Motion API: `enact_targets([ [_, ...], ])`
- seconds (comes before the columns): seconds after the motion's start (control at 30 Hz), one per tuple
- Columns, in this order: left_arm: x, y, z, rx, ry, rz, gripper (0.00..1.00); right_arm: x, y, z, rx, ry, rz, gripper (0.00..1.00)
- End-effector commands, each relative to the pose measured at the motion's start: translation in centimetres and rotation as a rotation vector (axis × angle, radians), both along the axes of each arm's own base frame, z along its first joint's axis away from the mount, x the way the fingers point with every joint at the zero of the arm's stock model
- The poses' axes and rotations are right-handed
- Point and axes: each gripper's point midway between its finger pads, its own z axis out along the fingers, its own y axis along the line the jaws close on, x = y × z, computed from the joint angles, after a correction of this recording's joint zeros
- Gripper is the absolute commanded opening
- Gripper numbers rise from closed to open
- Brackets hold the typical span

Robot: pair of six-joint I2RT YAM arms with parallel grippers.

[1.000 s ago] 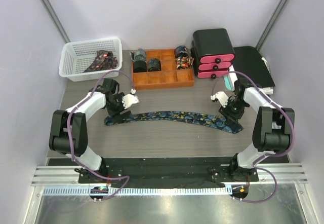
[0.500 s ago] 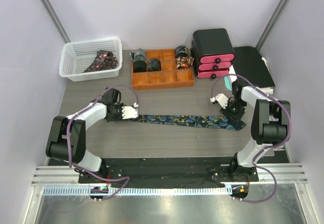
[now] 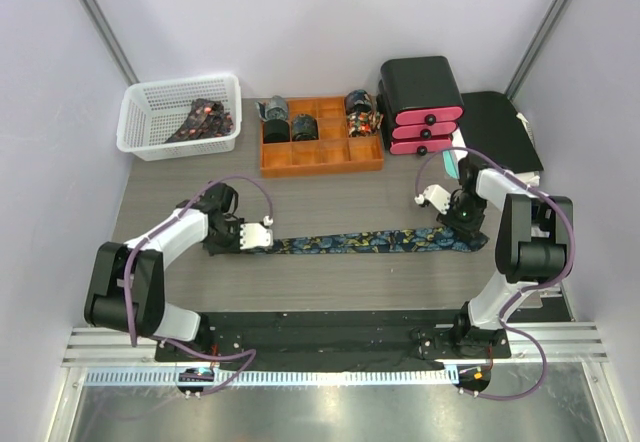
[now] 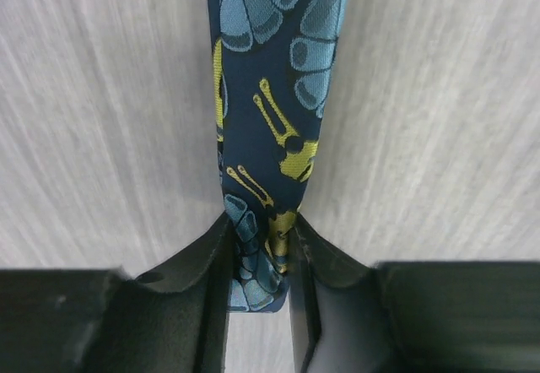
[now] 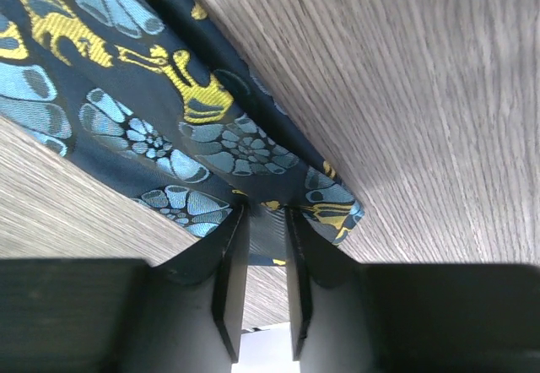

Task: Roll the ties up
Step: Flatten out the tie at the center of the board.

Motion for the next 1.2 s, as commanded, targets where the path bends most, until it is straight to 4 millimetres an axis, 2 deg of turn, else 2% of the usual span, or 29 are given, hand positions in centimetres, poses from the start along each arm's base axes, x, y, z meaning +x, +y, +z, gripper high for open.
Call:
enact_targets([
  [0.0, -1.9, 0.0, 0.0, -0.018, 0.056, 0.078, 0.40, 0.6, 0.0, -1.4, 0.029, -0.019, 0.014, 0.36],
  [0.1, -1.3, -1.0, 1.3, -0.077, 0.045, 0.133, 0.55, 1.1, 0.3, 0.5, 0.048, -0.049, 0.001, 0.44],
  [0.17, -0.8, -1.8, 3.2, -0.129, 0.025, 0.173, 0.62, 0.9, 0.9, 2.3, 0.080, -0.067, -0.003, 0.52],
  [0.3, 0.3, -3.4, 7.2, -0.239, -0.034, 0.228, 0.68, 1.9, 1.8, 6.6, 0.132, -0.145, -0.016, 0.60],
  [0.37, 0.4, -3.7, 8.7, -0.272, -0.066, 0.250, 0.71, 1.5, 2.5, 8.4, 0.165, -0.167, -0.011, 0.63],
  [0.43, 0.3, -4.2, 9.7, -0.315, -0.082, 0.258, 0.74, 1.4, 2.7, 9.1, 0.170, -0.179, 0.000, 0.65],
  [0.47, 0.2, -4.4, 9.9, -0.329, -0.082, 0.259, 0.77, 1.1, 2.7, 9.1, 0.170, -0.171, 0.005, 0.67],
  [0.53, 0.2, -4.7, 10.0, -0.349, -0.085, 0.270, 0.79, 1.0, 2.6, 8.6, 0.167, -0.160, 0.016, 0.67],
  [0.6, 0.4, -4.7, 9.8, -0.343, -0.075, 0.279, 0.79, 1.1, 2.5, 7.3, 0.165, -0.115, 0.007, 0.59],
  [0.67, 0.6, -4.6, 9.7, -0.339, -0.072, 0.294, 0.79, 1.8, 2.2, 7.0, 0.157, -0.097, -0.021, 0.51],
  [0.73, 0.5, -4.6, 9.8, -0.343, -0.072, 0.302, 0.79, 2.6, 1.9, 5.8, 0.147, -0.070, -0.040, 0.51],
  [0.87, 0.1, -4.7, 9.5, -0.354, -0.071, 0.306, 0.79, 4.4, 1.2, 4.8, 0.133, -0.054, -0.084, 0.52],
  [1.17, -0.6, -4.4, 7.9, -0.334, -0.049, 0.308, 0.79, 3.6, 0.3, 2.4, 0.096, 0.046, -0.049, 0.58],
])
